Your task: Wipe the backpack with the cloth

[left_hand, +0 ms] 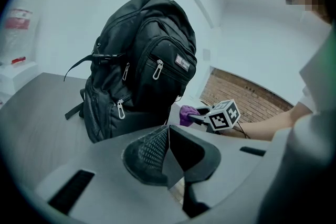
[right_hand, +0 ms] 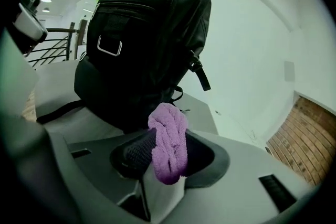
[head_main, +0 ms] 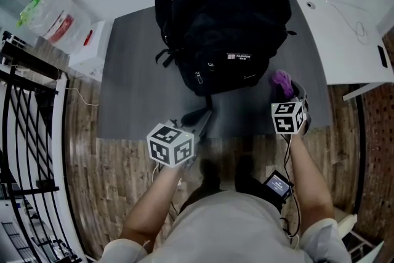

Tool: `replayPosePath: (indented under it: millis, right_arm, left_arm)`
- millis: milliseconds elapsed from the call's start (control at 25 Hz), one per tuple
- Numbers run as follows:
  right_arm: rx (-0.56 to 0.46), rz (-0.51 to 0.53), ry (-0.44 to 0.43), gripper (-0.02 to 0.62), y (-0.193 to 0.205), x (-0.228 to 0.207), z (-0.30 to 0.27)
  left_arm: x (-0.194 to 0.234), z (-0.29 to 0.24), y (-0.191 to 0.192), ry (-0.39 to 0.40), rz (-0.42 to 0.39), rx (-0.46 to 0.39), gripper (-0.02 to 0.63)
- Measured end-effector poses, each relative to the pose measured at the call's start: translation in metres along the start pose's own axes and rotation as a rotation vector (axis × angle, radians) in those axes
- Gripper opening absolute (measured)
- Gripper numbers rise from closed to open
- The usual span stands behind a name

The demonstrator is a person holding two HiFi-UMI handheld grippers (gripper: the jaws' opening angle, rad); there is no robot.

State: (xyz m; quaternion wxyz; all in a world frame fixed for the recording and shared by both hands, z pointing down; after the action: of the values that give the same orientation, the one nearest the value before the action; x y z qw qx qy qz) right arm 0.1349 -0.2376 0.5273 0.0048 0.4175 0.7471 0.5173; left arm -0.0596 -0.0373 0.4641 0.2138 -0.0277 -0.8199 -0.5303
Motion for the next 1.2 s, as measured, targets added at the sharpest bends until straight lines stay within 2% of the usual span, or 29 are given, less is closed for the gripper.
replayPosePath:
  millis: [240, 840, 1200]
  right_arm:
    - [0.000, -0.008, 0.011, 0.160, 0.000, 0.015, 0.021]
    - [-0.106, 0.069, -0.197, 0.160, -0.062, 0.192, 0.044]
    - [-0.163, 0.155, -0.305, 0.160, -0.089, 0.267, 0.040]
  left_arm:
    - [0.012, 0.010, 0.010, 0.012, 0.004, 0.012, 0.006]
    - [0.060, 0.052, 0.034, 0.033, -0.111, -0.055, 0.006]
    - [0.071, 0.067, 0.059, 0.035, -0.109, -0.002, 0.006]
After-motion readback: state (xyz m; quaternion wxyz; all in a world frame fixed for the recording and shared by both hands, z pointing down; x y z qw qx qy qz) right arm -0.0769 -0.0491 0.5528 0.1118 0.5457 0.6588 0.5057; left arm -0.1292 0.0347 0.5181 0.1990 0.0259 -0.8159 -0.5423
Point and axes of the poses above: the fingertips, and each gripper's own axes: z backward along the fingers, x to its left, y out of its underside, the point moved 2 cm from there along z, backward along the fingers, and after that the axes turned 6 degrees about -x, right-handed, at the moved point
